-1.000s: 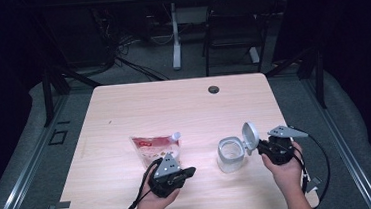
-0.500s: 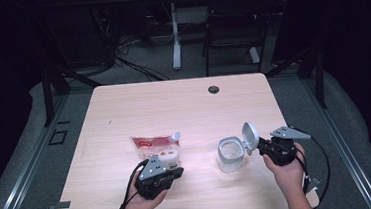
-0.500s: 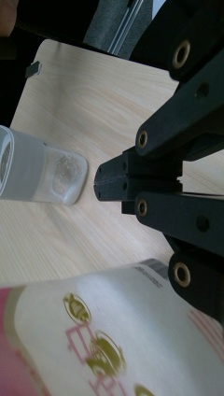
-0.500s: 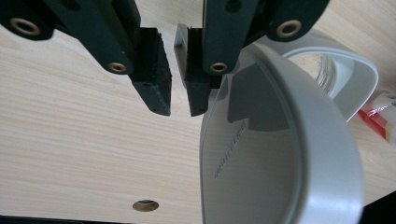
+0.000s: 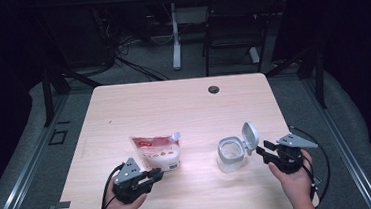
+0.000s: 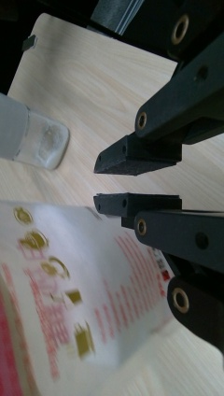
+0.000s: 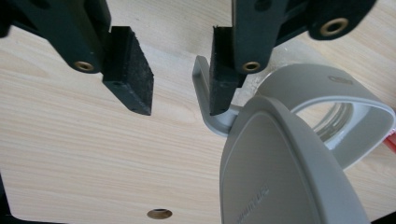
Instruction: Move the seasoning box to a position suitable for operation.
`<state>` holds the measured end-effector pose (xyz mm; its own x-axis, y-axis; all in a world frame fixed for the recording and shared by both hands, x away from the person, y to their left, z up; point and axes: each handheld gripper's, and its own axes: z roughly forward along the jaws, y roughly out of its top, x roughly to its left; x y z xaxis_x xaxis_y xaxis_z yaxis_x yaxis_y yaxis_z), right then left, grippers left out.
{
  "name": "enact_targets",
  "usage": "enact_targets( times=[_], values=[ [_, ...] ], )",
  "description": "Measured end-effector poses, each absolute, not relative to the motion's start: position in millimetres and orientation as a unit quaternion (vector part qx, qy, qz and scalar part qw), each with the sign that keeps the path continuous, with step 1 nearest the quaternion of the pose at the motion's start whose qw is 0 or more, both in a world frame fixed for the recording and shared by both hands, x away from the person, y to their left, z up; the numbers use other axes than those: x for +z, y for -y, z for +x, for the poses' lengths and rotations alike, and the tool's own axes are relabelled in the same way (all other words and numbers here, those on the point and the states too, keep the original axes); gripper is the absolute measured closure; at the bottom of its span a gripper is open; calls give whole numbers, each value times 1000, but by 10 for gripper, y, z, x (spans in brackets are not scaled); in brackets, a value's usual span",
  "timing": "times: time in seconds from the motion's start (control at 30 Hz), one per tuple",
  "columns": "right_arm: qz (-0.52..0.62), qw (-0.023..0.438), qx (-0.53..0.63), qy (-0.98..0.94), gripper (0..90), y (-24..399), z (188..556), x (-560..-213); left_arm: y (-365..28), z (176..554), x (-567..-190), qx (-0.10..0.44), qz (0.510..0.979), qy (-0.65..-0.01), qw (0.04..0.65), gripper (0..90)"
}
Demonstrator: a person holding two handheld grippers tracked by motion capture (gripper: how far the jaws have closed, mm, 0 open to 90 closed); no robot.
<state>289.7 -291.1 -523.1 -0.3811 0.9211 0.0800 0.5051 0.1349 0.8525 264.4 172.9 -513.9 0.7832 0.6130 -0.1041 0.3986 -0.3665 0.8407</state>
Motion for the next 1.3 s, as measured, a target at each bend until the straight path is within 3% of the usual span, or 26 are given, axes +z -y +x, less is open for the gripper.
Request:
enact_targets(
  times=[0.23,0.57,0.83,1.3],
  values=[
    [497,228,432,-717,617,2873,2846,-5285,-1923,2629,-5119,127,810,-324,472,754],
    [477,244,416,-735,640,2771,2845,-5332,-2169,2583,-5183,139,805,-340,466,714],
    [481,244,416,-733,594,2728,2892,-5418,-2352,2584,-5199,145,791,-358,474,705],
    [478,265,417,-727,626,2621,3027,-5487,-2413,2658,-5285,135,786,-378,470,704]
  ],
)
